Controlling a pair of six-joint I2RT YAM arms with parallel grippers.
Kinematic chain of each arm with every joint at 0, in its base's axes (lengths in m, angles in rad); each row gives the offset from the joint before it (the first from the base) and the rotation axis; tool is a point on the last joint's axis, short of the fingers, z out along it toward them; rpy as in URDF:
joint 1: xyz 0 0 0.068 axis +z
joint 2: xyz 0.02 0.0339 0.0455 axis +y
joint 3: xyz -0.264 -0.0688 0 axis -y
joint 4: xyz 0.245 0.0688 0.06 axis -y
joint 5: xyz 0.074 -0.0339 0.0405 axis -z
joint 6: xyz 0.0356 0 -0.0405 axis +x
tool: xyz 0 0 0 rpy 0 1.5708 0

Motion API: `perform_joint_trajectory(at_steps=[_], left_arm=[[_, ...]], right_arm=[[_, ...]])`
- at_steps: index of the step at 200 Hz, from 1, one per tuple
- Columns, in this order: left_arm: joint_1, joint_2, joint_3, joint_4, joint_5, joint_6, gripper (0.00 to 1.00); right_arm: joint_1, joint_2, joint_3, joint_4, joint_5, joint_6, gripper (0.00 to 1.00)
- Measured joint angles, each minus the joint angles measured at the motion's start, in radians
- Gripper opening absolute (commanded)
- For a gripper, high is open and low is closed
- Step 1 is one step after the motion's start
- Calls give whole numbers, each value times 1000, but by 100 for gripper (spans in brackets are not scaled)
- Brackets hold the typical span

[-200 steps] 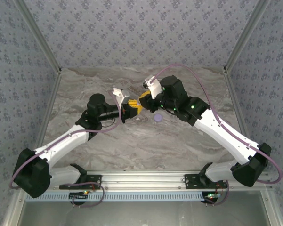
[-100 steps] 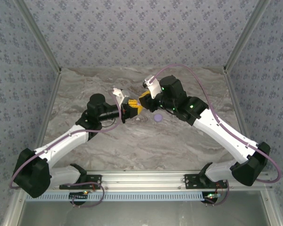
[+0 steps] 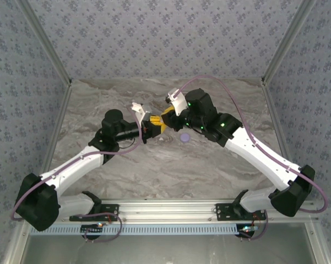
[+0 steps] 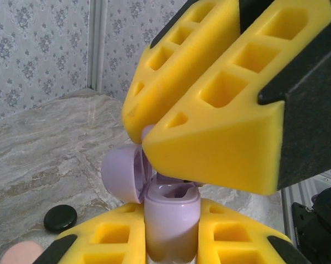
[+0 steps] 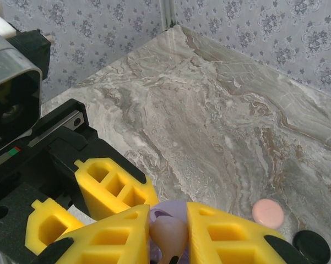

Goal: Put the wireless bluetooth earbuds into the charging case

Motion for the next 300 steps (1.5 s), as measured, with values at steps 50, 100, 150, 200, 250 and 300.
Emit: perform_joint_trajectory(at_steps=[50, 100, 150, 200, 250, 300], left_arm=[[0, 6, 0, 41, -14, -34, 0], [0, 39, 0, 88, -21, -71, 0], [0, 45, 0, 97, -26, -90, 0], [0, 45, 0, 104, -29, -105, 0], [0, 46, 0, 105, -30, -109, 0], [0, 52, 0, 111, -33, -117, 0]], right_arm=[[1, 0, 0, 30, 20, 0, 24], [1, 0, 0, 58, 52, -1, 24], [0, 2, 0, 72, 71, -8, 24], [0, 16, 0, 75, 83, -19, 24], [0, 19, -8, 75, 83, -20, 24], [0, 19, -17, 75, 83, -19, 24]])
